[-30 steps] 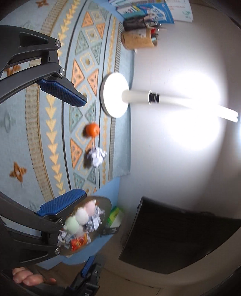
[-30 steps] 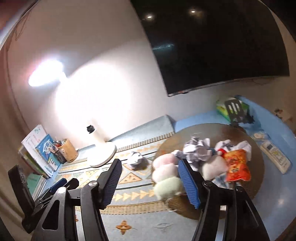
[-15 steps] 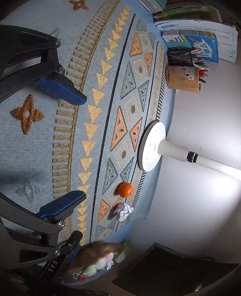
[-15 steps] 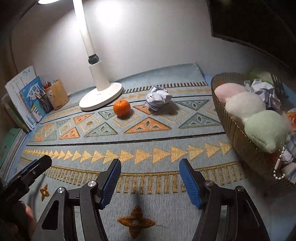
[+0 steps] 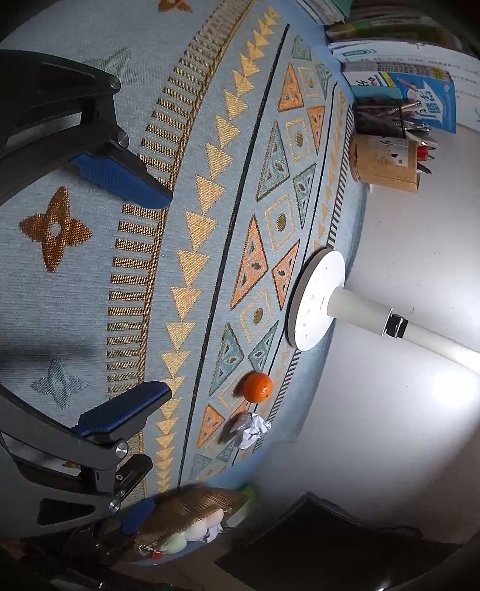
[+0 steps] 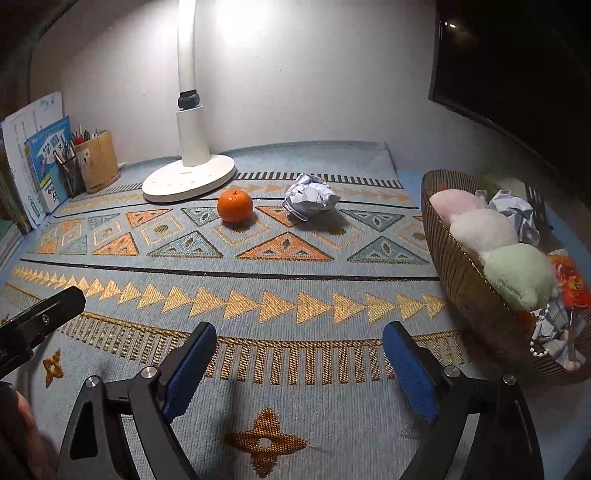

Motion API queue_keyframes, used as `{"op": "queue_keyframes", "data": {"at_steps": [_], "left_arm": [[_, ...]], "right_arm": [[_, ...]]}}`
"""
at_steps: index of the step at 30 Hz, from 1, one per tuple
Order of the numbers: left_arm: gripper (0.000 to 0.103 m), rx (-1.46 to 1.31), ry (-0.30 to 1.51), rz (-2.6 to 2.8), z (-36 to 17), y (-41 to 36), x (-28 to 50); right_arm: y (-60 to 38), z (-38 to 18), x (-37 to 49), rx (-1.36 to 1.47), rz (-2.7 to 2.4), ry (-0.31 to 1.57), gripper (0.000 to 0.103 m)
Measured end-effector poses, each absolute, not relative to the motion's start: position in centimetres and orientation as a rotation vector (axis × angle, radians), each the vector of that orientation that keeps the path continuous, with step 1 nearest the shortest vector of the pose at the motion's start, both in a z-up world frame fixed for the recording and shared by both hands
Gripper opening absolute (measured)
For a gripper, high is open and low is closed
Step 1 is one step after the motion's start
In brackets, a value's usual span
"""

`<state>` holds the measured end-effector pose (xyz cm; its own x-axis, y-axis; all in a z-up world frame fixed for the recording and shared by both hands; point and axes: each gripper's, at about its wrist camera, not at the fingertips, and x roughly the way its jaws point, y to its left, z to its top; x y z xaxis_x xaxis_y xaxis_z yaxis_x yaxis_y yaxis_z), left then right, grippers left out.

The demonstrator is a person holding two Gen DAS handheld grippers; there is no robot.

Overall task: Organize objects
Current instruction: 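Grasp the orange with the left tool while the right grasps the last paper ball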

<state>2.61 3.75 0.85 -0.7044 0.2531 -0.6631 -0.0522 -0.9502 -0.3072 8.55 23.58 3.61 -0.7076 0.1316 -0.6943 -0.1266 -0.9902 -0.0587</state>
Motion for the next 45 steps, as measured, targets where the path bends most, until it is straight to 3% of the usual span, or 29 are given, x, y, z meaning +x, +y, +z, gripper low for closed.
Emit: {"op": "queue_keyframes", "data": {"at_steps": [21, 26, 30, 33, 37, 41, 42, 44, 45], "left_arm": [[0.095, -1.134, -0.355, 2.693, 0.8, 4.5, 2.5], [0.094, -1.154, -0.107, 2.593, 1.6, 6.9, -0.2], [0.094, -1.078, 0.005, 2.550, 2.8, 9.4, -3.8], [0.086, -1.093, 0.101, 2.510, 2.0, 11.7, -6.9], [0.086, -1.133, 0.157, 2.442, 0.7, 14.0, -9.7], [0.086, -1.122, 0.110, 2.397, 0.8, 15.9, -11.7], [0.085, -1.124, 0.107, 2.388, 0.8, 16.5, -12.2], [0.062, -1.151, 0.155, 2.379, 0.2, 17.9, -13.0], [0.056, -1.153, 0.192, 2.391, 0.1, 18.3, -13.0]], "right_arm": [[23.9, 3.7, 8.4, -1.164, 2.804, 0.029, 0.093], [25.9, 4.0, 5.6, -1.361, 2.854, 0.376, 0.093], [28.0, 4.3, 1.2, -1.364, 2.780, 0.656, 0.093], [28.9, 3.8, -1.9, -1.293, 2.725, 0.767, 0.093], [29.7, 2.6, -5.5, -1.239, 2.656, 0.908, 0.093], [30.5, 2.4, -7.2, -1.185, 2.634, 0.870, 0.088], [30.6, 2.4, -7.3, -1.180, 2.631, 0.859, 0.080], [30.9, 2.4, -7.7, -1.184, 2.636, 0.817, 0.071], [30.8, 2.3, -7.7, -1.183, 2.647, 0.799, 0.063]]}}
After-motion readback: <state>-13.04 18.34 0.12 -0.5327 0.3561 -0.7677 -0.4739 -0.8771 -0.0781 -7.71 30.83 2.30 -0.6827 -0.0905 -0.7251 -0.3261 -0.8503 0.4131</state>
